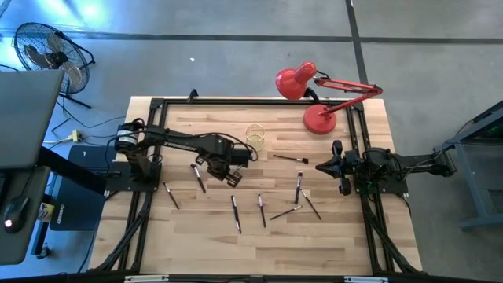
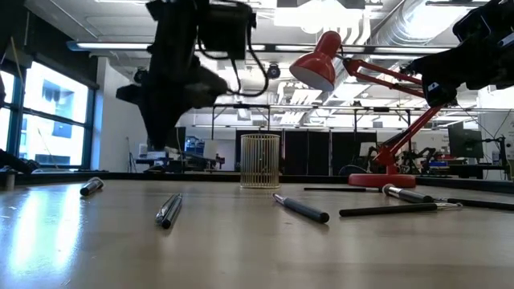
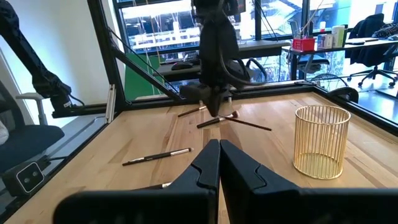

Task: Pick & Place Makeup Brushes
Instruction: Put the eyeshadow brush into the makeup brush holder

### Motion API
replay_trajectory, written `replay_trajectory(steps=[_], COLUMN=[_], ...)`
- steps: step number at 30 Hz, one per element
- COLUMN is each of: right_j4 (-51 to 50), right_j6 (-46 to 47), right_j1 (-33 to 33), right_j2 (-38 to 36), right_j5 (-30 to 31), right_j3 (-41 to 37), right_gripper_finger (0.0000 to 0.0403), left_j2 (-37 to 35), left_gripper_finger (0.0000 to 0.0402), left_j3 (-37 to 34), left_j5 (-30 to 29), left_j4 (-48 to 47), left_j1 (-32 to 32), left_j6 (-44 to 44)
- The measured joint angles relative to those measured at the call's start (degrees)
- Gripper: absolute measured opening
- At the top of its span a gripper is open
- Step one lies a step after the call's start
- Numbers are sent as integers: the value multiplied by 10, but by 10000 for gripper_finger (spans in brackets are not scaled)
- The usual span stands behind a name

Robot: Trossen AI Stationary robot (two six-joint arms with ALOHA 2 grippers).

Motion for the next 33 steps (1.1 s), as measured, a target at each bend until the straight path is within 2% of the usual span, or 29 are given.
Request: replay_trajectory(steps=[10, 17, 22, 28, 33], right_j4=[0, 2, 4, 4, 1], right_j6=[0, 0, 0, 14, -36], right_j1=[0, 0, 0, 0, 4], right_j2=[0, 0, 0, 0, 35], right_j5=[0, 0, 0, 0, 12], right_j3=[0, 0, 0, 0, 0], right_gripper_finger=[5, 5, 5, 4, 1], left_j2=[0, 0, -1, -1, -1], left_gripper_finger=[0, 0, 0, 0, 0], left_j3=[31, 31, 31, 31, 32], left_j5=[19, 87, 137, 146, 131], left_j4=[4, 50, 88, 134, 137], left_j1=[-66, -92, -92, -70, -38], left_j6=[19, 45, 13, 0, 26])
